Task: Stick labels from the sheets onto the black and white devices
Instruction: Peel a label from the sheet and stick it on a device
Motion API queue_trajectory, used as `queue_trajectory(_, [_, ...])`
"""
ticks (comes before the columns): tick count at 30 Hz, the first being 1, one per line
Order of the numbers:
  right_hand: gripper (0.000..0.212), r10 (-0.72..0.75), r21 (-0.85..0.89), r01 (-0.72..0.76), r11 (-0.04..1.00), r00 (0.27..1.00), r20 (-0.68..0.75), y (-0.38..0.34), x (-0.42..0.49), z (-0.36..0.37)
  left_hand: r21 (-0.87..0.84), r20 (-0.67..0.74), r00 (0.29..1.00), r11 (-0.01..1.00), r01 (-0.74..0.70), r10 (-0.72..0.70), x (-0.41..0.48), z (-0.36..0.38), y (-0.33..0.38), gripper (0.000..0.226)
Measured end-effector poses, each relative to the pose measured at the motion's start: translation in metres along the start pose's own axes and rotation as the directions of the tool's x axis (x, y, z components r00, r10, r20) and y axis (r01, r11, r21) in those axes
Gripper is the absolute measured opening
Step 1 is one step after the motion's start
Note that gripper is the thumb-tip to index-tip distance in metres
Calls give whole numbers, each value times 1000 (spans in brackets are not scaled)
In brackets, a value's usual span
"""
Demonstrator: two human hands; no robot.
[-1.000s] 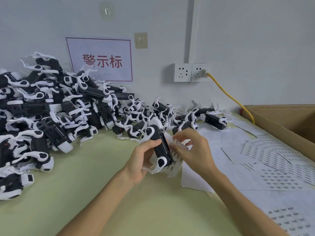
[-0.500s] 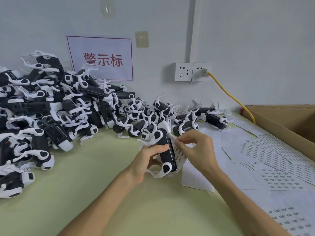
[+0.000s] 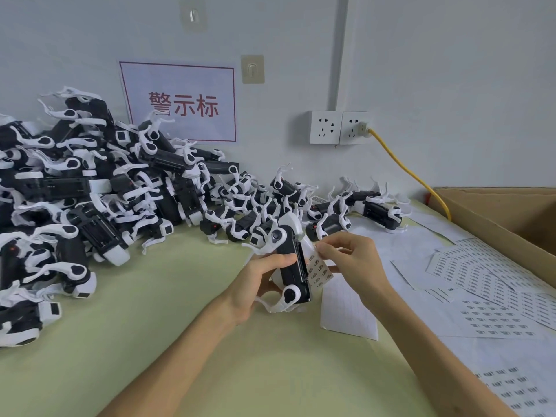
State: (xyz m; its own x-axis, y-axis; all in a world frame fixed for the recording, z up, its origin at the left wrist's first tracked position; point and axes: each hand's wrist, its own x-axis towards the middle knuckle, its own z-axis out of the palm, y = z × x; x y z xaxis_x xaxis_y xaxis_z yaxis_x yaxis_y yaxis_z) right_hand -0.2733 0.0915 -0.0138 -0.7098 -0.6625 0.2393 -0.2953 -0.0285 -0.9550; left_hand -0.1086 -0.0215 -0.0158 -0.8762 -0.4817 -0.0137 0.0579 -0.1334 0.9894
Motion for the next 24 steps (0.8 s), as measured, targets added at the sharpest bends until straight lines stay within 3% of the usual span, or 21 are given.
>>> queue_trajectory(5, [10,31,108,-20,994,995,-97,2,4,-3,18,-70,997,1000,-11,12,1,-1,0,58])
queue_trajectory(9, [8,-12,175,28,984,996,-90,1,4,-5,28,-141,990,1000,14,-10,4,-2,1,29])
queue_trajectory(12, [11,-53,181,61,982,997,-49,0,2,-3,53,-253,967,998,-16,29,7,-5,1,30])
queue_trajectory(15, [11,-62,202,66,977,998,-27,0,2,-3,60,-315,940,991,-120,133,5,-5,6,9])
queue_trajectory(16, [10,-64,206,67,976,998,-22,1,2,-4,76,-327,928,984,-164,180,6,-7,6,17])
queue_trajectory(19, [13,-72,177,72,982,997,-4,2,4,-4,102,-422,846,944,-314,327,5,-11,7,7])
queue_trajectory(21, [16,-83,145,80,986,996,15,3,4,-3,92,-413,824,918,-386,388,2,-15,10,23])
queue_trajectory(24, [26,-147,32,145,989,988,46,6,3,0,20,-253,901,933,-359,352,3,-20,13,38])
